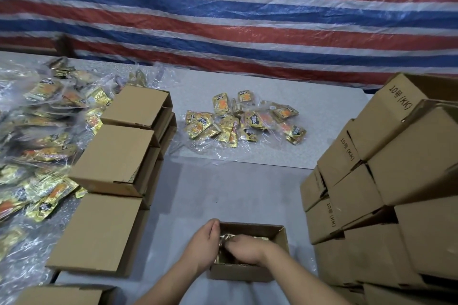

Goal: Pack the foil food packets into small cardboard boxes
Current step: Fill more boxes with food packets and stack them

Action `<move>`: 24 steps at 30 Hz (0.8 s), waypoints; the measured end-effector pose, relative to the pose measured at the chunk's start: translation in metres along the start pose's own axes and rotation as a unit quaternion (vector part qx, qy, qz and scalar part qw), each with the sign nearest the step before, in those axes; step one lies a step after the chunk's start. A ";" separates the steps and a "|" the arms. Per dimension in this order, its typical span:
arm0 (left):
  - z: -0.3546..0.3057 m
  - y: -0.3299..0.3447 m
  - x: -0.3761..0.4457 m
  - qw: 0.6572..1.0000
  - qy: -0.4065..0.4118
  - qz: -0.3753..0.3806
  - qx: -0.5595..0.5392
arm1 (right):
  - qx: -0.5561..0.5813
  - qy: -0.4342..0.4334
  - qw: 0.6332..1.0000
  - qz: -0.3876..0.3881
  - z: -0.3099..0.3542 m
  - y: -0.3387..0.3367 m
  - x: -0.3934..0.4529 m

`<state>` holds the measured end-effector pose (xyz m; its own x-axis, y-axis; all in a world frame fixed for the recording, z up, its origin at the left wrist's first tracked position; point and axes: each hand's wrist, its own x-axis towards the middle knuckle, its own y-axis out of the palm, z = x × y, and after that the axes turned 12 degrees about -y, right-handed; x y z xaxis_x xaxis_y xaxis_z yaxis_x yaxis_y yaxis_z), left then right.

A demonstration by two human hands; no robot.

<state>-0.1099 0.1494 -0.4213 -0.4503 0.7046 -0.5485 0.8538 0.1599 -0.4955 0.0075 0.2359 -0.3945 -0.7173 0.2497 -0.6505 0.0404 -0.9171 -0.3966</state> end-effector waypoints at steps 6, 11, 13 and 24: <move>0.004 -0.006 0.000 1.000 -0.007 0.019 0.000 | -0.001 -0.067 0.971 -0.228 -0.014 -0.004 -0.035; -0.021 -0.023 0.016 0.999 0.012 -0.025 -0.020 | 0.023 -0.080 0.918 -0.388 -0.026 -0.044 -0.043; -0.039 -0.035 0.034 0.999 0.024 -0.042 -0.002 | -0.011 -0.071 0.916 -0.395 -0.031 -0.059 -0.038; -0.058 -0.037 0.080 0.988 -0.008 0.024 0.155 | -0.231 0.010 0.928 -0.292 -0.054 -0.036 -0.015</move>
<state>-0.1624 0.2395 -0.4080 -0.4172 0.6949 -0.5856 0.7547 -0.0941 -0.6493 0.0548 0.2820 -0.4054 -0.6973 0.6728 -0.2473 -0.0534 -0.3928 -0.9181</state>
